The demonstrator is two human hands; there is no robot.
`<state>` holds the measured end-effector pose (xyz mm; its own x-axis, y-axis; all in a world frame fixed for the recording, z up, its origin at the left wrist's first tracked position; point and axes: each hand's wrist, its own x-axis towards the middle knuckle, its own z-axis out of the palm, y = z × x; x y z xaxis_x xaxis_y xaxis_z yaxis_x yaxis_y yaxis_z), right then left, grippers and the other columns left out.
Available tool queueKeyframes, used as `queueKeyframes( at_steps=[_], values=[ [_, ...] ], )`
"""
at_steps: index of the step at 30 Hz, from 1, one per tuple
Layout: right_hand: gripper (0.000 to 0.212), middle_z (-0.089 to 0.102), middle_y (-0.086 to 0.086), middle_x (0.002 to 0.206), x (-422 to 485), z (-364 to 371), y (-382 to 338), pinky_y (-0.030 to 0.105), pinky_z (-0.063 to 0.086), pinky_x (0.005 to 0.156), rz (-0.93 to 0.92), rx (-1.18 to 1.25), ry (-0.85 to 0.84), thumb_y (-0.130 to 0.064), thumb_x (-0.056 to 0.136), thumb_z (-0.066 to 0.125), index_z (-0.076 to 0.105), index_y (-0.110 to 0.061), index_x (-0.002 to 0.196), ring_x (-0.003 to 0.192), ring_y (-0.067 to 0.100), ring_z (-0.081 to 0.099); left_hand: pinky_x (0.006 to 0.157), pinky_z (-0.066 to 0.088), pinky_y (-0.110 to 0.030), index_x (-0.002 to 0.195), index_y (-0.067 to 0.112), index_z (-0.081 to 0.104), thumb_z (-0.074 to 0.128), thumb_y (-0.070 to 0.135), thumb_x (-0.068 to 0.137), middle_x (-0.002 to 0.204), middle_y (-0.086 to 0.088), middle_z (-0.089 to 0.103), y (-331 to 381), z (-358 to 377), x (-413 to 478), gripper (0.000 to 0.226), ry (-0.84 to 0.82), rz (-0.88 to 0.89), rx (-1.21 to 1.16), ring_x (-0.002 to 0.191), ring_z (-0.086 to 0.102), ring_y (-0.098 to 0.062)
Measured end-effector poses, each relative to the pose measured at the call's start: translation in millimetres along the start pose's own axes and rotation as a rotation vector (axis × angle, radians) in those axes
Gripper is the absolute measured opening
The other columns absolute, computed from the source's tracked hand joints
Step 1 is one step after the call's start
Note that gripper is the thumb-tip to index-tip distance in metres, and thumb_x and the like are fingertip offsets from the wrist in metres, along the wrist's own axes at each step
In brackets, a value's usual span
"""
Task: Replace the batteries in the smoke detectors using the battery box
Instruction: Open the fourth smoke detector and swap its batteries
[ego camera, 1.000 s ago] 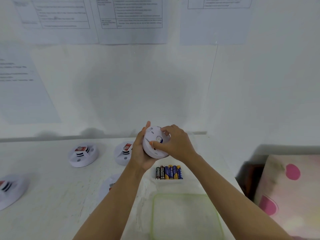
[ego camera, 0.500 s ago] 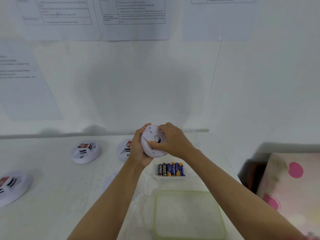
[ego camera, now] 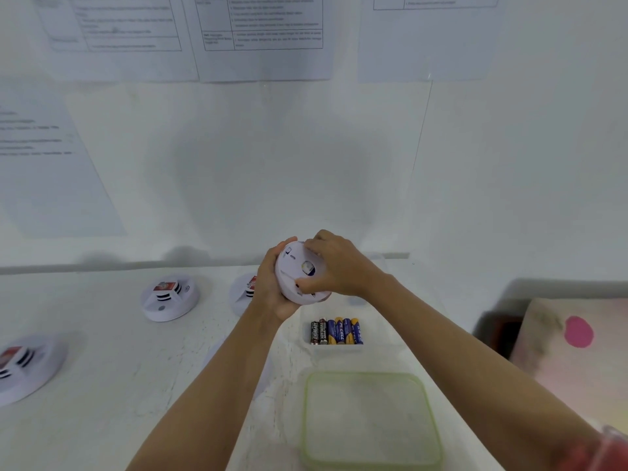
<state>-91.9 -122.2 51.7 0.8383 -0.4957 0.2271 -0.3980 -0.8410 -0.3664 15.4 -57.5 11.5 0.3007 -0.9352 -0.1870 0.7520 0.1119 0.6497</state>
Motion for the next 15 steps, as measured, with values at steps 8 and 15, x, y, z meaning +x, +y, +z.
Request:
queueKeyframes(
  at_steps=[8,15],
  values=[
    [0.051,0.053,0.009,0.102,0,-7,1,0.032,0.043,0.078,0.02,0.099,-0.029,-0.039,0.069,0.076,0.059,-0.007,0.106,0.091,0.022,0.048,0.097,0.036,-0.044,0.062,0.02,0.076,0.037,0.038,0.094,0.079,-0.007,0.071,6,-3,-2,0.053,-0.01,0.016,0.074,0.086,0.058,-0.024],
    [0.042,0.061,0.012,0.096,-13,-3,-16,0.039,0.049,0.077,-0.018,0.223,0.083,-0.029,0.065,0.079,0.064,-0.003,0.094,0.087,0.022,0.054,0.096,0.04,-0.045,0.114,0.014,0.066,0.042,0.043,0.087,0.115,-0.012,0.061,10,-16,-25,0.046,-0.004,0.017,0.112,0.103,0.057,-0.028]
  ],
)
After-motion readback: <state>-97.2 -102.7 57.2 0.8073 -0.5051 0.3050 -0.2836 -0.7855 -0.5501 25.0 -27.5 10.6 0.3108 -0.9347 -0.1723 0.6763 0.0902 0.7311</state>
